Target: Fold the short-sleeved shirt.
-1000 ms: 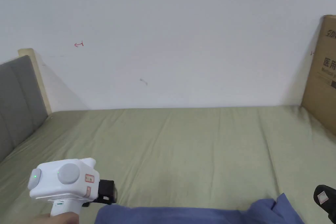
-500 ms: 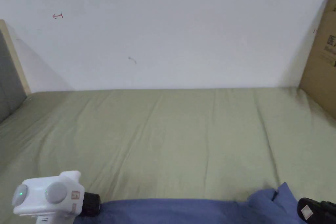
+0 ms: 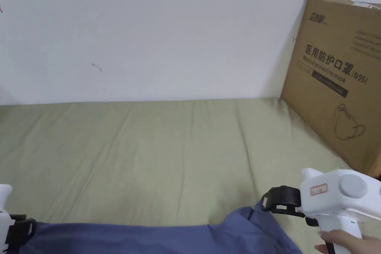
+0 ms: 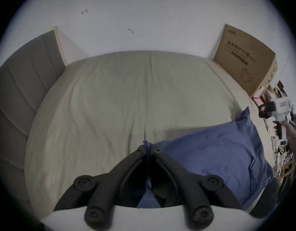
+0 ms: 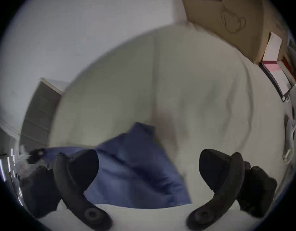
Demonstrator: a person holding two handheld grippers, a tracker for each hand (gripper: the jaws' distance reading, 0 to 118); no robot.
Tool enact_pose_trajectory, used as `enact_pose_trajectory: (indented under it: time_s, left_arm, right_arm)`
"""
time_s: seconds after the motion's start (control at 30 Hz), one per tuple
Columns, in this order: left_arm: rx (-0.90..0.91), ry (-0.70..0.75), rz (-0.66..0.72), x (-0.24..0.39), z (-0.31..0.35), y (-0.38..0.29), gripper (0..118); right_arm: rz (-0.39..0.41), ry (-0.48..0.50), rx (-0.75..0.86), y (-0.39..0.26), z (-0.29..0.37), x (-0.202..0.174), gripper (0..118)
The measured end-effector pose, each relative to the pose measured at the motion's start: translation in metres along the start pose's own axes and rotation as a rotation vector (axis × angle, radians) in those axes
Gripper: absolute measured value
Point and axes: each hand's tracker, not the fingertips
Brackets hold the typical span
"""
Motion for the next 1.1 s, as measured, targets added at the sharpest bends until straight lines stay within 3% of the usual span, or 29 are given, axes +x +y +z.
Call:
enact_pose_trajectory:
  time_s: [0.13,0.23,0.3,0.37,0.4,0.43,0.5,0.57,0.7,0.77,0.9,1.1]
  left_arm:
    - [0.001,0.015,0.04,-0.013,0.008,0.0,2]
    - [-0.022,0.029,0.059,-0.023,0.004,-0.005,2]
    - [-0.045,0.041,0.063,-0.026,0.002,-0.011,2]
    - [-0.06,0.038,0.071,-0.029,-0.001,-0.016,2]
    - [-0.062,0.039,0.076,-0.03,-0.001,-0.019,2]
    - [-0.062,0.039,0.08,-0.03,0.001,-0.021,2]
    - [-0.055,0.038,0.094,-0.031,0.004,-0.024,2]
    - [-0.034,0.031,0.106,-0.03,0.016,-0.024,2]
    - [0.068,0.006,0.087,-0.019,0.057,-0.021,2]
    - [0.108,0.001,0.073,-0.013,0.081,-0.016,2]
    - [0.188,-0.021,0.064,0.0,0.134,-0.004,2]
    - [0.337,-0.012,0.03,0.014,0.214,0.024,2]
  right_arm:
    - [0.101,-0.157,-0.136,0.001,-0.037,0.005,114]
    - [0.196,-0.15,-0.171,-0.01,-0.044,-0.008,87]
    - [0.315,-0.201,-0.165,-0.018,-0.046,-0.022,78]
    - [0.364,-0.199,-0.149,-0.026,-0.042,-0.03,50]
    - [0.351,-0.165,-0.14,-0.027,-0.038,-0.031,14]
    - [0.347,-0.145,-0.13,-0.027,-0.034,-0.032,0]
    - [0.347,-0.143,-0.096,-0.033,-0.021,-0.031,0]
    - [0.309,-0.081,-0.014,-0.037,0.003,-0.022,0]
    - [0.114,0.165,0.126,-0.042,0.08,0.003,0]
    - [0.105,0.221,0.184,-0.044,0.124,0.008,0]
    - [0.181,0.238,0.274,-0.059,0.207,-0.002,0]
    - [0.096,0.42,0.412,-0.06,0.298,-0.008,0]
